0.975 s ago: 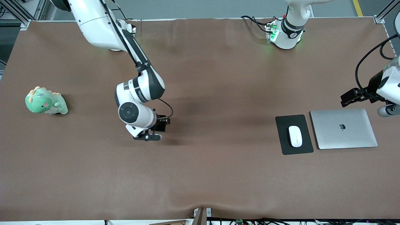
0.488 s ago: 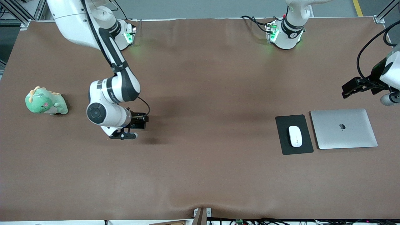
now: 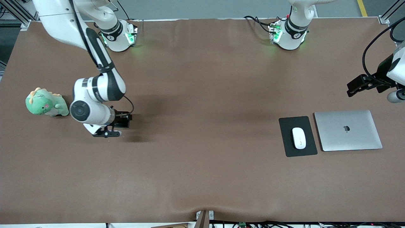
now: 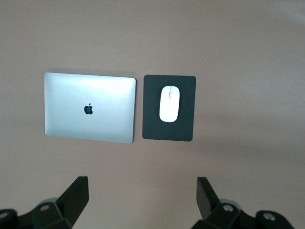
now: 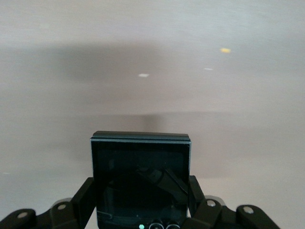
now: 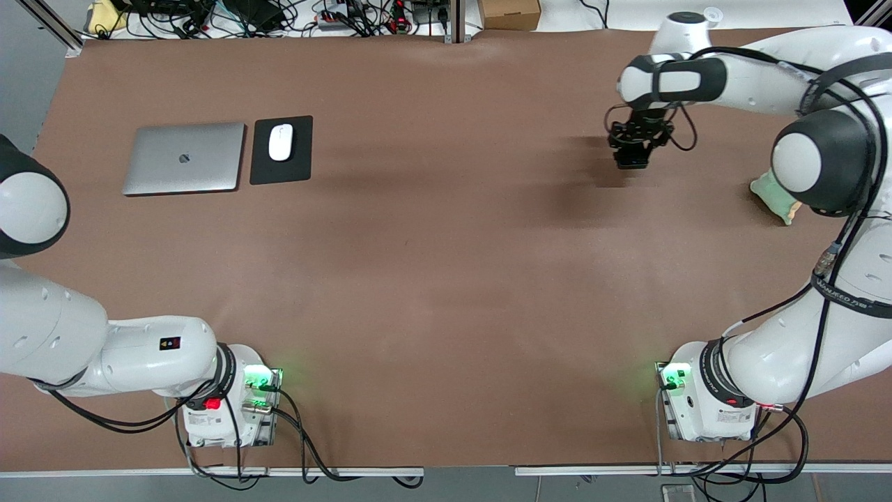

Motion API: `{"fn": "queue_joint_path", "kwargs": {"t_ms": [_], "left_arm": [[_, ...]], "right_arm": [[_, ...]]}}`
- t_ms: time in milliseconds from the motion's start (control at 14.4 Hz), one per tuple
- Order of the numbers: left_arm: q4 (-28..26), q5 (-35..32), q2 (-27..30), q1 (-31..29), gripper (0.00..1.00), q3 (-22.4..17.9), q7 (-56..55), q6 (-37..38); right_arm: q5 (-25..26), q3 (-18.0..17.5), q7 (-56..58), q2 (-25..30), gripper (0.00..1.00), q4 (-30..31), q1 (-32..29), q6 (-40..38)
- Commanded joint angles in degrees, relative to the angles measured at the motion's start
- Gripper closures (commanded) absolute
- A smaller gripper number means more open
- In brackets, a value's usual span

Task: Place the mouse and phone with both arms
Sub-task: 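Carry the phone with the right gripper toward the green plush toy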

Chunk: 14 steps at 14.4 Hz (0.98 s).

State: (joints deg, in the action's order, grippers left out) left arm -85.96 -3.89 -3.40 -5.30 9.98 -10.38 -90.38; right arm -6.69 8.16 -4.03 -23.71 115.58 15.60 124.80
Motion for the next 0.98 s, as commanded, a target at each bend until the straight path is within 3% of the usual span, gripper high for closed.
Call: {"fn": "queue_joint_path", "kwargs": {"t_ms": [0,488,906], "left_arm": [[-0.8,1.3,1.3,-0.7,0.00,0.3,0.3,0.7],[-0.7,2.1,1.3,-0.7,0.00,0.1,0.1,0.7],[-0.5,2.6,1.2,-0.7,0.00,0.0,0.1,0.6]], "right_arm": [[0.7,-0.9,1.4,3.6,1.00,3.9,-4.3,0.9],[0.7,-0.9,14.1,4.8,1.00,11.2,-15.3,9.1],[0.7,-1.0,15.4,4.9,1.00,16.8,-19.6,15.6]]}}
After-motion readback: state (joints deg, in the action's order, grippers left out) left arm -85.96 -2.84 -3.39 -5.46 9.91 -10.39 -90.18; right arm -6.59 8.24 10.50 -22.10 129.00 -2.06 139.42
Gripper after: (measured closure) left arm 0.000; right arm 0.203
